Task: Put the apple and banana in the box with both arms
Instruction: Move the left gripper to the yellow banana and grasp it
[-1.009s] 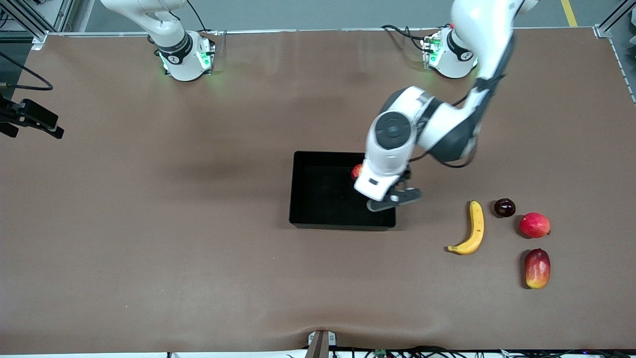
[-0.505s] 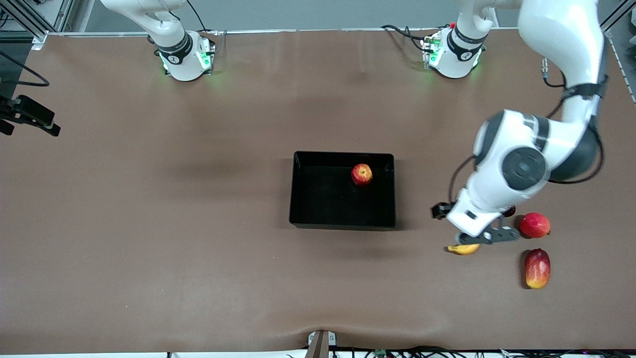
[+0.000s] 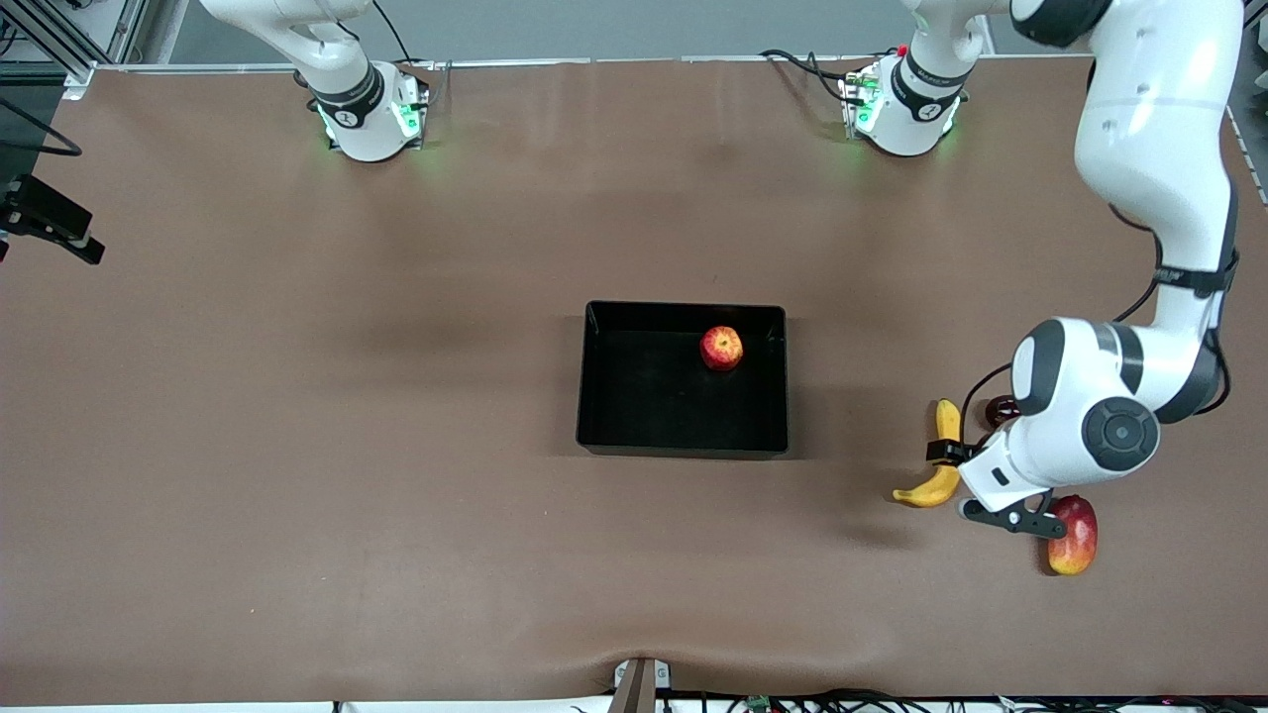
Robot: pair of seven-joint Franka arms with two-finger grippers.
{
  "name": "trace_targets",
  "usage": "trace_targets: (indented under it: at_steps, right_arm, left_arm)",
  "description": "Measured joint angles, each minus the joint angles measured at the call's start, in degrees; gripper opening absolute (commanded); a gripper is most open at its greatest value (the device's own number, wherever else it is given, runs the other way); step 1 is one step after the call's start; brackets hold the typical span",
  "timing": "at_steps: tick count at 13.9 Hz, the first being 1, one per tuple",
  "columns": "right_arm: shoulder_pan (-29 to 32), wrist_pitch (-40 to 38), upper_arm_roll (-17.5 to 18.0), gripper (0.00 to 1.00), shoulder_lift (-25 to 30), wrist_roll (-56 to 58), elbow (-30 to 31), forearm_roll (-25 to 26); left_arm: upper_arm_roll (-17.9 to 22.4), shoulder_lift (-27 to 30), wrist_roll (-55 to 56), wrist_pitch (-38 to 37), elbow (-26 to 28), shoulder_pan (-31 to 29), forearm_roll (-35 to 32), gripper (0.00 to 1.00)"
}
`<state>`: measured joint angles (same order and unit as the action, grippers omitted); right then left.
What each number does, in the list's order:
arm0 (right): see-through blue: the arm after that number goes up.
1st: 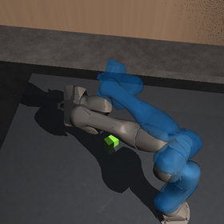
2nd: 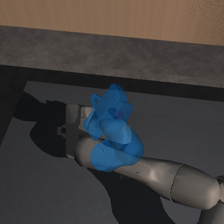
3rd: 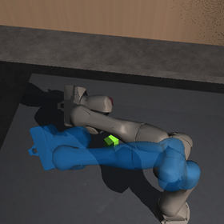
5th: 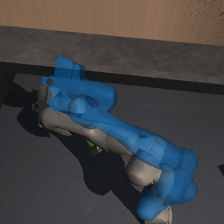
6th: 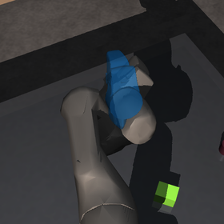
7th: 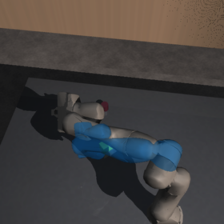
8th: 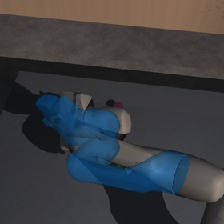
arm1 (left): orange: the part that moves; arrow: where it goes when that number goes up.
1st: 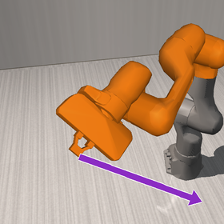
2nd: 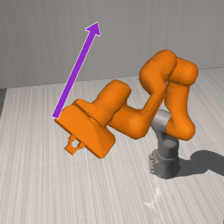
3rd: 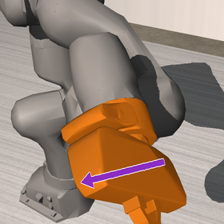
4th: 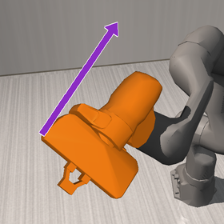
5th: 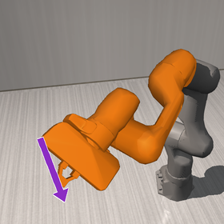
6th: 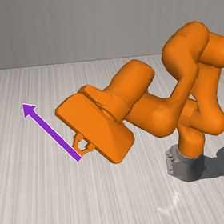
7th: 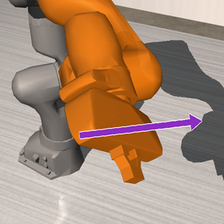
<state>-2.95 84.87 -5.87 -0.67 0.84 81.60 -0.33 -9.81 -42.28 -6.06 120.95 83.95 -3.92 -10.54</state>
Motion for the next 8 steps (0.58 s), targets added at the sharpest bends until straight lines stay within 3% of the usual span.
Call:
trace_targets:
  at_steps: [2, 3, 4, 5, 6, 8]
  right_arm:
    - [0.0, -1.0, 0.0, 1.0, 0.0, 0.0, 0.0, 0.0]
    - [0.0, -1.5, 0.0, 1.0, 0.0, 0.0, 0.0, 0.0]
    - [0.0, -1.8, 0.0, 1.0, 0.0, 0.0, 0.0, 0.0]
    - [0.0, -1.9, -0.1, 1.0, 0.0, 0.0, 0.0, 0.0]
    - [0.0, -2.0, -0.1, 1.0, 0.0, 0.0, 0.0, 0.0]
    - [0.0, -2.1, -0.2, 1.0, 0.0, 0.0, 0.0, 0.0]
  left_arm:
    - [-0.1, -2.5, -0.9, 1.0, 0.2, -0.2, -0.1, 0.77]
    - [-0.2, -3.3, -0.9, 1.6, 0.7, -0.1, -0.2, 0.69]
    - [-0.3, -3.7, -0.9, 2.2, 1.3, -0.1, -0.3, 0.47]
    - [-0.3, -3.9, -0.9, 2.5, 1.9, -0.1, -0.3, 0.15]
    - [-0.3, -3.9, -0.9, 2.6, 2.1, -0.2, -0.4, 0.0]
    - [-0.3, -3.7, -0.8, 2.7, 2.1, -0.3, -0.4, 0.0]
